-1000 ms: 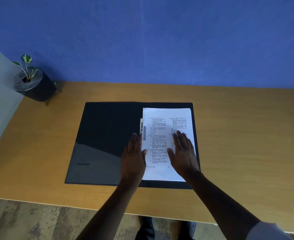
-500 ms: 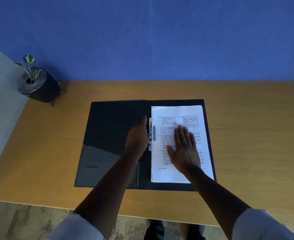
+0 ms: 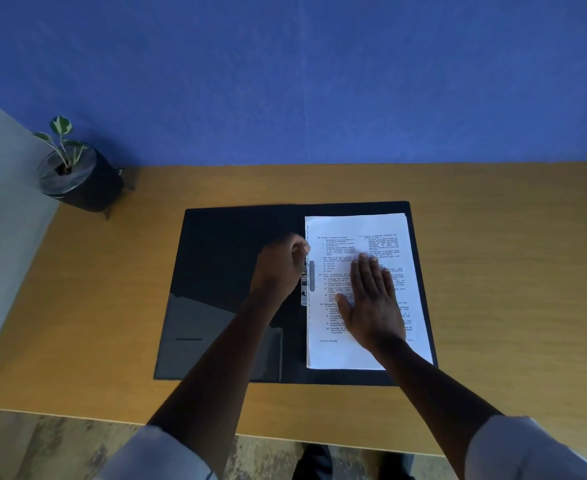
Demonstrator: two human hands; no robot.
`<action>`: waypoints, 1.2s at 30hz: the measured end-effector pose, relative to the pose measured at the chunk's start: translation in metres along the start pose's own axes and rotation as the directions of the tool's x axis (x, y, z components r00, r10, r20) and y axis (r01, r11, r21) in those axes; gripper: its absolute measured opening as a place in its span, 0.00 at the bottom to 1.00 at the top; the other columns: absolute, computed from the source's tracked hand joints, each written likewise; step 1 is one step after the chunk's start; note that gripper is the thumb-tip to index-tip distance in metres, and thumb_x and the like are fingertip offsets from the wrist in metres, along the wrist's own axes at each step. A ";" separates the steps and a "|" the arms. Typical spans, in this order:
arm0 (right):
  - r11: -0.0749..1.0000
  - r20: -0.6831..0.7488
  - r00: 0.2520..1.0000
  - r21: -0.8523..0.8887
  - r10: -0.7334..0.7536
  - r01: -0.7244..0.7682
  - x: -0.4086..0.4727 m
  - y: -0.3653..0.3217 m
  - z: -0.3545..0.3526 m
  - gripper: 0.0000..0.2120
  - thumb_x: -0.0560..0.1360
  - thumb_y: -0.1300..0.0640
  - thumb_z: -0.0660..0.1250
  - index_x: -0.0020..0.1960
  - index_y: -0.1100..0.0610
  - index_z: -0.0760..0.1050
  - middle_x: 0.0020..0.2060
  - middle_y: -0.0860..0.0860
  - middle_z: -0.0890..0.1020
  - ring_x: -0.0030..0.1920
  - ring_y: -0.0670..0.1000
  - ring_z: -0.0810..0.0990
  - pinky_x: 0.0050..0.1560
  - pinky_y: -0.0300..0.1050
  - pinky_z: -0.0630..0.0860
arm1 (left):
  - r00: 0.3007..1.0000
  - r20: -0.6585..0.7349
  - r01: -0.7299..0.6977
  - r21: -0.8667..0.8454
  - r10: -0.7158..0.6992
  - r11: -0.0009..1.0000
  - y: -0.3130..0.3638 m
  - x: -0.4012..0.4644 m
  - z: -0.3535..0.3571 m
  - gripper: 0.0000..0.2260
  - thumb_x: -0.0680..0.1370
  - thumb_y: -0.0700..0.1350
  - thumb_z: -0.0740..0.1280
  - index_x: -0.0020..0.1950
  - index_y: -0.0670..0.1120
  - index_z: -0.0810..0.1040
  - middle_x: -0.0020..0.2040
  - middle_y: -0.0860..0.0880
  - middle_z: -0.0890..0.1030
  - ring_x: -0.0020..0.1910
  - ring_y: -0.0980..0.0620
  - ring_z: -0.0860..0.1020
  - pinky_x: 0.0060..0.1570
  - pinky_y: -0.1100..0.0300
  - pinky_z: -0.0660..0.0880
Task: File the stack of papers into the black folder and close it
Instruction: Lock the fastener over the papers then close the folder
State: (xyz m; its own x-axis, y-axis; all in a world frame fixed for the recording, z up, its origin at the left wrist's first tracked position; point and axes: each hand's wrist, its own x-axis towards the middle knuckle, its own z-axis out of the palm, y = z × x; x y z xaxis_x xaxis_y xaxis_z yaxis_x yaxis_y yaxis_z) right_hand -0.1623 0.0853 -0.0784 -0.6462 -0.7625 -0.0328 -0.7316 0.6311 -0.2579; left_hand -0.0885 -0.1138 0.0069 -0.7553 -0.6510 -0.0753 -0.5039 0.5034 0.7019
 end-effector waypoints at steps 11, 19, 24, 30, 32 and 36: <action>1.000 -0.007 1.000 0.008 -0.008 0.008 -0.001 -0.001 -0.001 0.36 0.82 0.40 0.48 0.81 0.61 0.46 0.82 0.58 0.48 0.82 0.56 0.43 0.81 0.56 0.49 | 1.000 0.003 0.010 -0.193 -0.010 0.981 -0.015 -0.033 0.004 0.02 0.76 0.43 0.72 0.46 0.47 0.83 0.39 0.55 0.84 0.39 0.60 0.81 0.42 0.65 0.78; 1.000 -0.005 1.000 0.016 -0.006 0.007 -0.001 -0.001 -0.001 0.37 0.82 0.39 0.47 0.81 0.61 0.46 0.82 0.58 0.48 0.82 0.56 0.44 0.80 0.57 0.50 | 0.974 0.202 0.159 -0.294 -0.102 0.942 -0.029 -0.036 -0.004 0.11 0.71 0.40 0.77 0.52 0.47 0.82 0.43 0.53 0.83 0.42 0.58 0.82 0.48 0.67 0.77; 1.000 -0.011 1.000 0.018 -0.007 0.008 0.000 -0.002 -0.001 0.36 0.82 0.39 0.47 0.81 0.62 0.47 0.82 0.58 0.49 0.82 0.56 0.44 0.80 0.57 0.50 | 0.960 0.198 0.228 -0.131 -0.200 0.965 -0.039 -0.040 0.005 0.22 0.65 0.49 0.81 0.53 0.48 0.76 0.43 0.50 0.78 0.39 0.55 0.76 0.44 0.58 0.76; 1.000 -0.024 1.000 0.022 -0.008 0.009 -0.001 -0.002 -0.001 0.36 0.82 0.40 0.49 0.81 0.62 0.48 0.81 0.58 0.50 0.82 0.56 0.45 0.80 0.56 0.50 | 0.968 0.176 0.181 0.021 -0.182 0.983 -0.034 -0.040 0.015 0.25 0.63 0.50 0.81 0.51 0.46 0.71 0.39 0.54 0.72 0.36 0.54 0.71 0.36 0.59 0.68; 1.000 -0.027 1.000 0.019 -0.008 0.009 -0.001 -0.002 -0.001 0.36 0.82 0.40 0.49 0.81 0.62 0.48 0.81 0.58 0.50 0.82 0.56 0.45 0.80 0.56 0.49 | 0.971 0.164 0.172 0.029 -0.175 0.985 -0.034 -0.041 0.016 0.26 0.63 0.50 0.81 0.51 0.45 0.71 0.39 0.54 0.72 0.37 0.53 0.71 0.38 0.57 0.70; 1.000 -0.031 0.999 0.029 -0.012 0.013 -0.002 -0.003 -0.002 0.36 0.82 0.39 0.48 0.81 0.62 0.48 0.81 0.58 0.50 0.82 0.56 0.46 0.80 0.56 0.50 | 0.973 0.169 0.155 0.030 -0.158 0.987 -0.035 -0.041 0.016 0.25 0.64 0.49 0.81 0.51 0.44 0.71 0.39 0.54 0.72 0.38 0.52 0.71 0.38 0.57 0.69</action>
State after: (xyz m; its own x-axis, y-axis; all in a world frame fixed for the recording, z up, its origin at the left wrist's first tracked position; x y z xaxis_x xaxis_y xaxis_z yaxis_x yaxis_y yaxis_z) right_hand -0.1596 0.0848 -0.0761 -0.6441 -0.7650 0.0006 -0.7332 0.6171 -0.2858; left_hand -0.0461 -0.0956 -0.0259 -0.7264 -0.6164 -0.3039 -0.6270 0.4134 0.6602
